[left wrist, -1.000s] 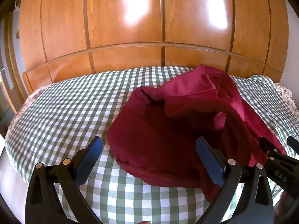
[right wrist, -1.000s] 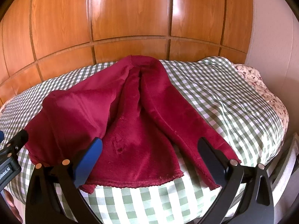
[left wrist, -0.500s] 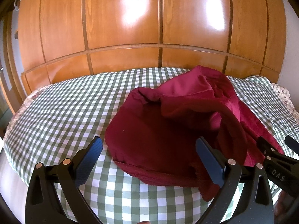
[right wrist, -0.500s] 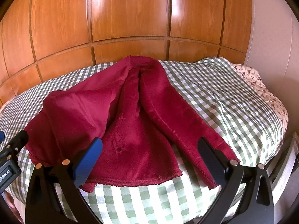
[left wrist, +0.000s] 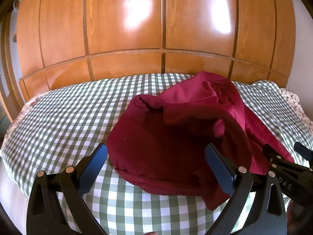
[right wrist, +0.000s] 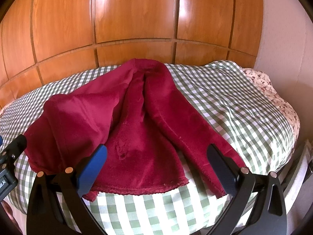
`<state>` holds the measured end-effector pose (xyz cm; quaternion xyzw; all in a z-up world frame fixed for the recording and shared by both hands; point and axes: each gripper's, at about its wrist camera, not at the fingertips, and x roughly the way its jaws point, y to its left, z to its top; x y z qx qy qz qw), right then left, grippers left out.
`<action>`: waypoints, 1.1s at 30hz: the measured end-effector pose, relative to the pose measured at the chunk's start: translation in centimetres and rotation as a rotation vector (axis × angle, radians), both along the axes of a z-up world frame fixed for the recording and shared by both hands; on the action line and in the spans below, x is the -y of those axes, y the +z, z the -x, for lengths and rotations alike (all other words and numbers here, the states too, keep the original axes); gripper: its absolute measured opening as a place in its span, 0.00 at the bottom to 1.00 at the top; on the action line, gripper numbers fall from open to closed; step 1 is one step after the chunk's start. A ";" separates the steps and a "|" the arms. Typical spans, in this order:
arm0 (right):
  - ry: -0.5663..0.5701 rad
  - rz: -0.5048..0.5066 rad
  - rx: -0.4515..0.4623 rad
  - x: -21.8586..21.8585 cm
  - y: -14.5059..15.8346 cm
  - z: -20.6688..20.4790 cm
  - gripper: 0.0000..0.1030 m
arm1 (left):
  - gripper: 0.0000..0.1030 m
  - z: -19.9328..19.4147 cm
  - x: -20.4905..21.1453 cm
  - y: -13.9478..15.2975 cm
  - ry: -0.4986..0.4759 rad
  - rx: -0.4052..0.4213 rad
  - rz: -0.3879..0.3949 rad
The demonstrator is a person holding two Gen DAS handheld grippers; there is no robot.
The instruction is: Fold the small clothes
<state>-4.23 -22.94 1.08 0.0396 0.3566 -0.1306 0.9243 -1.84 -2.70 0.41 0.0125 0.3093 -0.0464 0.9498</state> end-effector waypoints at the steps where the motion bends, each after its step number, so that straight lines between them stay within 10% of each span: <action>1: -0.001 0.000 0.001 0.0 0.0 0.1 0.98 | 0.96 0.0 0.0 0.1 -0.002 0.001 0.003; 33: -0.139 0.007 -0.059 5.9 -1.2 -0.3 0.98 | 0.96 -1.5 4.7 0.1 -0.181 -0.025 -0.020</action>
